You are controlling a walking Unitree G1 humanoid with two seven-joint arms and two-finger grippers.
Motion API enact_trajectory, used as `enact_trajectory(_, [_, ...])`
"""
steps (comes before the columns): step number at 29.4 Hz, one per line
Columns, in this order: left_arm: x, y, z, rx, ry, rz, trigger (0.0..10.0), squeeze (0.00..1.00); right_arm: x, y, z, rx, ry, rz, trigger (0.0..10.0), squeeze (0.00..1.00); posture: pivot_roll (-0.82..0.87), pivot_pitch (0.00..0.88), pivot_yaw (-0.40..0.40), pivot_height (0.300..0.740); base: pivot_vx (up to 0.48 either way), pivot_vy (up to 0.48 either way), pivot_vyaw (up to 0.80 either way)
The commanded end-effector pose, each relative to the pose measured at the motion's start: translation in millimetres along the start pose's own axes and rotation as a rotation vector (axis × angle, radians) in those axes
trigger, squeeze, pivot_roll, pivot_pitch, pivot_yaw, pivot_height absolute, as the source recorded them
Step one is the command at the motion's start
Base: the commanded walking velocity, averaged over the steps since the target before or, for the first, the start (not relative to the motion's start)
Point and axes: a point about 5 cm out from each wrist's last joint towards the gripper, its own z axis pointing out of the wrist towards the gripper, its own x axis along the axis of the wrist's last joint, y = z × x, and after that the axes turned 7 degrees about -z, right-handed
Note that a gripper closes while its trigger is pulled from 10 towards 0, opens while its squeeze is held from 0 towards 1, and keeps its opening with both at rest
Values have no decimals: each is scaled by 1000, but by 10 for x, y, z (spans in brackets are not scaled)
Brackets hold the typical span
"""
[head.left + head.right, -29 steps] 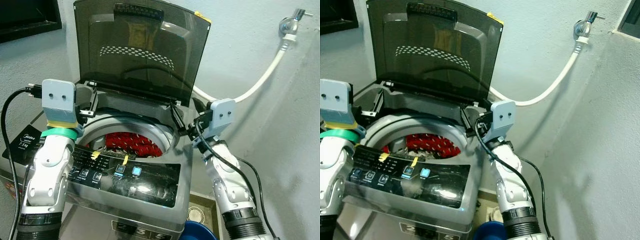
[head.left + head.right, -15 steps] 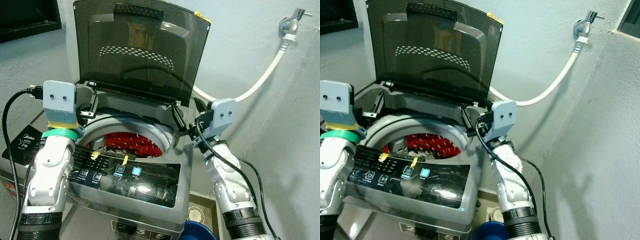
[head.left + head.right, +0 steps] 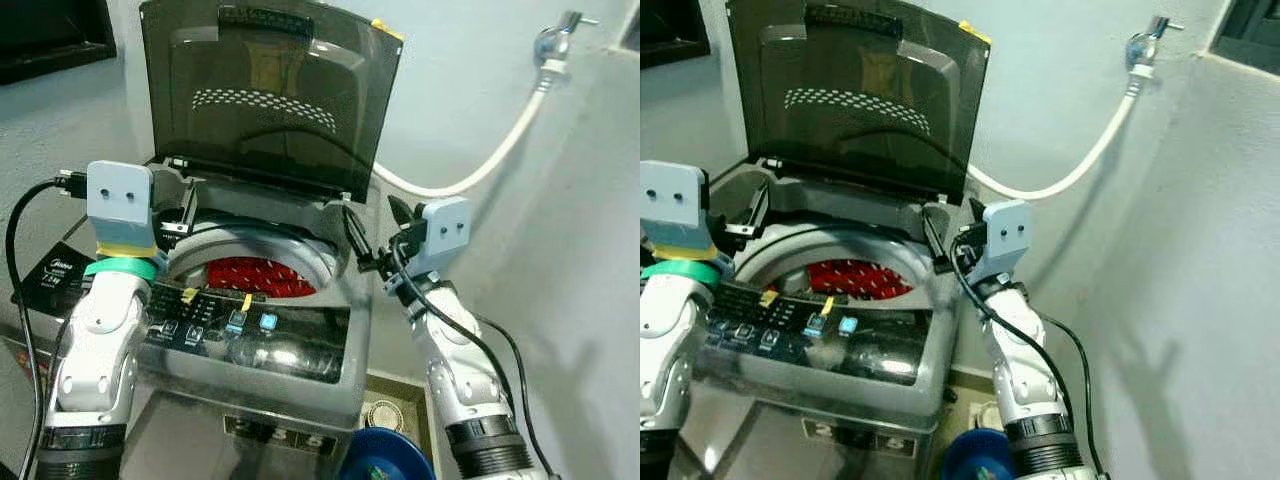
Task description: Clothes washing
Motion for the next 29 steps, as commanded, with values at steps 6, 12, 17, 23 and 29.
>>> enact_trajectory(6, [-1, 22, 11, -8, -2, -6, 10000, 0, -39, 16, -27, -3, -23, -23, 10000, 0, 39, 0, -30, 740, -285, 0, 0])
enact_trajectory(12, [1, 26, 11, -9, -1, -5, 10000, 0, -46, 1, -30, 9, -27, -39, 10000, 0, 39, 0, -30, 740, -283, 0, 0])
enact_trajectory(17, [0, 24, 11, -7, -2, -5, 10000, 0, -49, -5, -28, 15, -30, -47, 10000, 0, 39, 0, -30, 740, -272, 0, 0])
enact_trajectory(23, [-3, 27, 11, -6, -2, -4, 10000, 0, -64, -23, -29, 31, -39, -63, 10000, 0, 41, 0, -32, 740, -263, 0, 0])
enact_trajectory(29, [-8, 26, 12, -5, -4, -13, 10000, 0, -71, -55, -33, 65, -43, -80, 10000, 0, 38, 0, -32, 740, 0, 0, 786])
